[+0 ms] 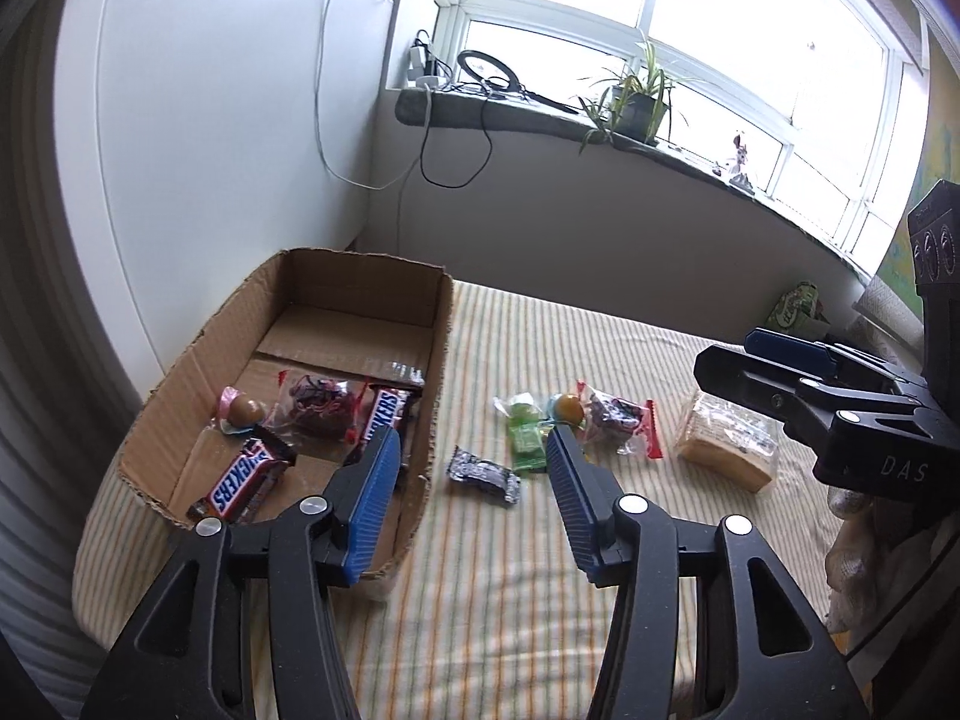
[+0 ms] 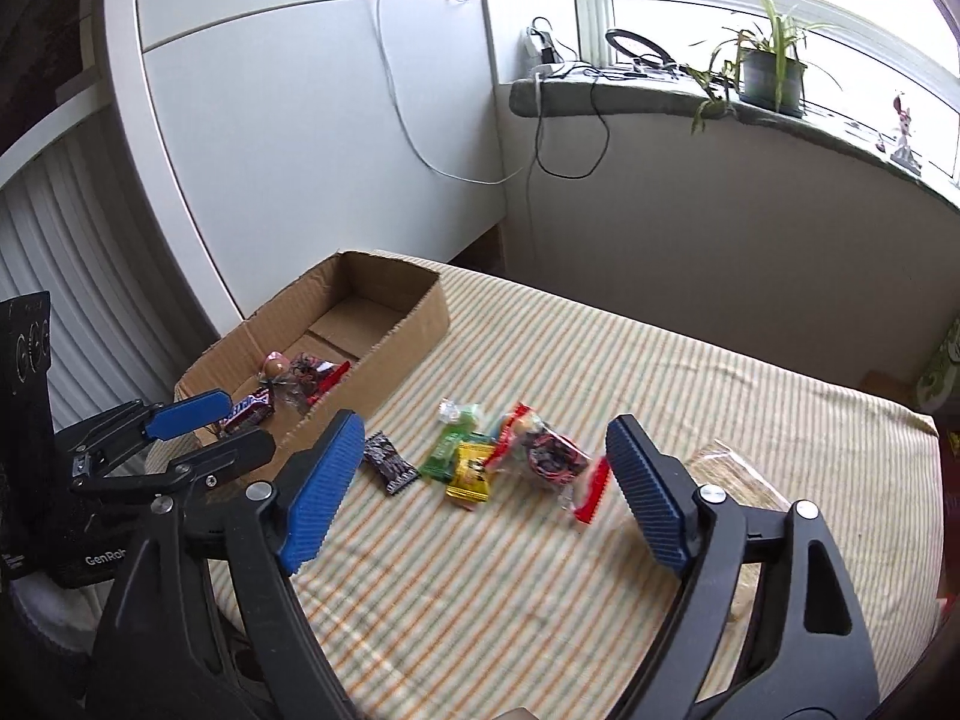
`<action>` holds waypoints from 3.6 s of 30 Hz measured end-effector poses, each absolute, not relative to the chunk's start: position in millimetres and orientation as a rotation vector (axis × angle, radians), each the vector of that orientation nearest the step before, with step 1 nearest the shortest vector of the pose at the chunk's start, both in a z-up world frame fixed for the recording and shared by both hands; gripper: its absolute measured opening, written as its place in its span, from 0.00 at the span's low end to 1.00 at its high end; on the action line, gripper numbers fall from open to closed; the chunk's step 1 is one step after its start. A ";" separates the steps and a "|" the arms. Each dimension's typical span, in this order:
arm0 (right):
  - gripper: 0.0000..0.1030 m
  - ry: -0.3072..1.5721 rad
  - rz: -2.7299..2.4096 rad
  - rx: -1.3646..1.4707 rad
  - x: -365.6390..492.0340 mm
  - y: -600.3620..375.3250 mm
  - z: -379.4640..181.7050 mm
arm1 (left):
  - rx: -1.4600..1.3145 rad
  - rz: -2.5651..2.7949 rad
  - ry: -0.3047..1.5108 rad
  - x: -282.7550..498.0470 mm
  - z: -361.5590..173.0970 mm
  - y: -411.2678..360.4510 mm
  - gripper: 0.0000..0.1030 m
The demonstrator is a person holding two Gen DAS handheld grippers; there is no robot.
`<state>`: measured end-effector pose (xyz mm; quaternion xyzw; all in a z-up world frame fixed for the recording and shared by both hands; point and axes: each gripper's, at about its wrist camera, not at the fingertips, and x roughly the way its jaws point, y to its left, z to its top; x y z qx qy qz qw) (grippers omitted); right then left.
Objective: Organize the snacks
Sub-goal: 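Move both tools toward the plastic-wrapped bread loaf, then grasp the bread loaf with the right tool, then lift the bread loaf with the right tool and carry it over the box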
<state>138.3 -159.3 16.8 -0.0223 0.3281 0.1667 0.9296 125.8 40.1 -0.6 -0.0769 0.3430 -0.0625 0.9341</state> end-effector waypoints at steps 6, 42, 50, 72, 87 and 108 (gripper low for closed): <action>0.93 0.691 0.271 0.016 138.9 -226.5 9.5 | -0.161 -0.201 0.727 129.8 -8.9 5.5 0.65; 0.92 0.986 0.431 0.220 220.2 -345.9 -82.4 | -0.273 -0.470 1.000 188.0 -88.4 -146.5 0.66; 0.73 1.005 0.461 0.243 218.9 -345.4 -87.5 | -0.304 -0.482 1.012 203.2 -90.0 -161.2 0.66; 0.55 0.980 0.455 0.198 188.5 -315.8 -73.1 | -0.200 -0.500 0.927 189.9 -74.2 -175.8 0.57; 0.55 0.903 0.452 0.126 158.4 -278.4 -24.0 | -0.224 -0.507 0.825 159.6 -40.6 -138.6 0.57; 0.55 0.803 0.580 0.019 159.0 -136.5 35.6 | -0.294 -0.388 0.653 120.8 9.3 -16.8 0.57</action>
